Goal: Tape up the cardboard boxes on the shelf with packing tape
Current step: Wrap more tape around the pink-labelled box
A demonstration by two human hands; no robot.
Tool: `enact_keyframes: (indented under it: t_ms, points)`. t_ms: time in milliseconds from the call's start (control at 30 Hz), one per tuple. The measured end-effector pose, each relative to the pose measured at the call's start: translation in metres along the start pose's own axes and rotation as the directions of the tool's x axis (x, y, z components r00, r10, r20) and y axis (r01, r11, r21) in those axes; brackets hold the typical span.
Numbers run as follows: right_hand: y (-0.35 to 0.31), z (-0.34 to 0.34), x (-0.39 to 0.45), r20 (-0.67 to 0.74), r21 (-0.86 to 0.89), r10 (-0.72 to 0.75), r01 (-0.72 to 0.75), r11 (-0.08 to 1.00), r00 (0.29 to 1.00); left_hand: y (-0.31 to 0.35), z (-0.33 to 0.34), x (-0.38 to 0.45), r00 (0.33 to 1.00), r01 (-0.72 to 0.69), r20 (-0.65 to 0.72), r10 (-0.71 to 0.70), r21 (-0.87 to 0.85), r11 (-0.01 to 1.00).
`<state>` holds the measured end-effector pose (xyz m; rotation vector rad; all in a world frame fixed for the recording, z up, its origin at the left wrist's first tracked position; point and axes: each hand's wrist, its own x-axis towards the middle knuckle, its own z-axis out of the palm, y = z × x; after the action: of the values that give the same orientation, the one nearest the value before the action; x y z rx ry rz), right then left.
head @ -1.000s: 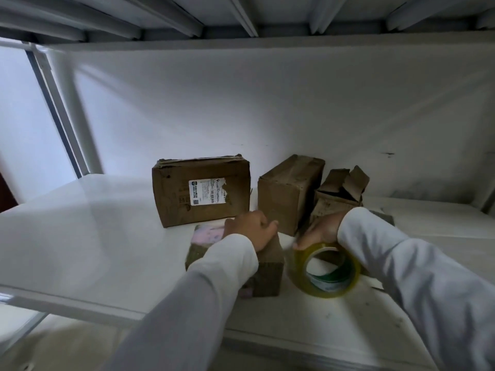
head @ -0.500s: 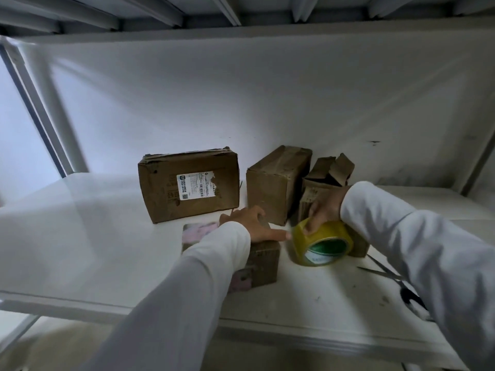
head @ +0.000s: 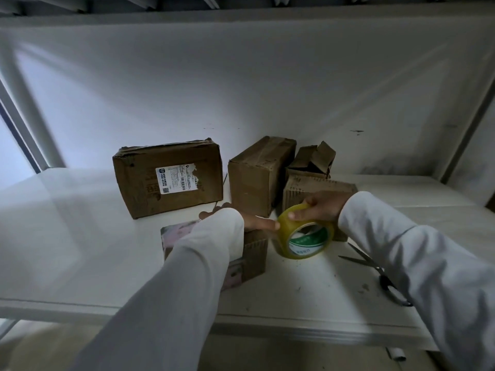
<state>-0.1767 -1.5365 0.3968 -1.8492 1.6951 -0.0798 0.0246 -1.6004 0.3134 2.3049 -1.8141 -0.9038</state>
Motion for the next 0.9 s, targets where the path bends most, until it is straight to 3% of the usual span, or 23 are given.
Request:
enact_keyframes:
  t_ms: [100,167,200,233,300,367,433,600,733,800,900]
  points:
    - [0.022,-0.005,-0.019,0.049,0.093,0.003,-0.008,0.996,0.999,0.0,-0.002,-0.006,1.0,-0.015,0.008,0.015,-0.02,1.0]
    - [0.042,-0.012,-0.028,0.044,0.112,0.11,-0.115,0.987,0.993,0.001,-0.002,-0.01,0.995,-0.103,-0.018,0.102,-0.084,0.991]
    - [0.052,-0.015,-0.034,0.05,0.019,0.186,-0.187,0.982,0.981,0.001,-0.002,-0.011,0.992,-0.126,-0.036,0.123,-0.11,0.986]
    - [0.062,-0.018,-0.039,0.048,-0.183,0.277,-0.265,0.947,0.96,0.001,-0.001,-0.01,0.99,-0.14,-0.045,0.136,-0.124,0.982]
    - [0.081,-0.017,-0.044,0.097,-0.53,0.418,-0.309,0.79,0.903,-0.003,0.002,0.003,0.99,-0.138,-0.015,0.137,-0.145,0.98]
    - [0.092,-0.011,-0.053,0.111,-0.63,0.456,-0.292,0.72,0.883,-0.011,0.012,0.054,0.991,-0.128,0.006,0.132,-0.199,0.972]
    - [0.093,-0.003,-0.063,0.078,-0.624,0.433,-0.295,0.724,0.898,-0.012,0.012,0.059,0.99,-0.133,0.02,0.14,-0.206,0.969]
    - [0.097,0.013,-0.07,0.014,-0.595,0.365,-0.286,0.751,0.931,0.012,-0.014,-0.058,0.981,-0.168,0.064,0.183,-0.187,0.968]
    - [0.104,0.016,-0.065,-0.008,-0.557,0.278,-0.235,0.796,0.961,0.015,-0.016,-0.07,0.979,-0.184,0.062,0.196,-0.153,0.971]
    - [0.111,0.01,-0.063,0.006,-0.41,0.232,-0.209,0.888,0.973,0.015,-0.015,-0.065,0.981,-0.172,0.072,0.182,-0.125,0.977]
    - [0.112,-0.008,-0.067,-0.01,0.043,0.16,-0.16,0.986,0.987,0.018,-0.016,-0.064,0.985,-0.156,0.055,0.161,-0.083,0.984]
